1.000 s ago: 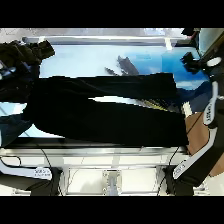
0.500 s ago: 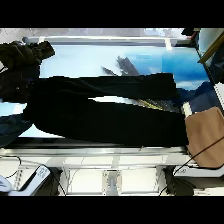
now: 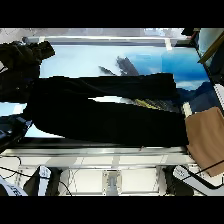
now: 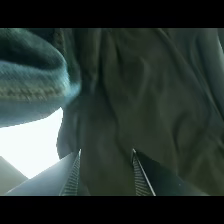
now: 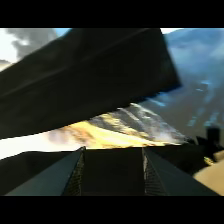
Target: Fold the clothes and pants, and hang the long-sleeved shirts on hangers.
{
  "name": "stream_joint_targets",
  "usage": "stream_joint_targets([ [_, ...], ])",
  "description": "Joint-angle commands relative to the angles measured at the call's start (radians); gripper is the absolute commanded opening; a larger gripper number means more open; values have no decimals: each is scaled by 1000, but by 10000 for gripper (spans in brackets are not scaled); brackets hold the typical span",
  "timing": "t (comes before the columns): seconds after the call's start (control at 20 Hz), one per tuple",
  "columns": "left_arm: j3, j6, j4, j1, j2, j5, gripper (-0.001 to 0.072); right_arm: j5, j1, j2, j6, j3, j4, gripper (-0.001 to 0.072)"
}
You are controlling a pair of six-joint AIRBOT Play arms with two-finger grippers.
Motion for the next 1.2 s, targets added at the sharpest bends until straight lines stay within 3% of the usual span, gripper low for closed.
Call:
stream_joint_targets([
  [0.0,-49,14,-38,-71,7,166,355,2,2,77,-6,-30,62,409],
  [0.1,-49,53,-50,-127,-18,175,476,3,2,100,-6,-30,70,409],
  [0.15,-49,55,-55,-156,-43,196,497,5,2,108,-6,-30,69,409],
  [0.55,-40,55,-114,-237,-243,421,496,37,2,120,-6,-30,60,409],
  [0.9,18,66,-151,-237,-246,441,485,37,2,120,-6,-30,53,409],
  [1.15,18,65,-109,-219,-229,360,485,93,2,120,-6,-30,18,409],
])
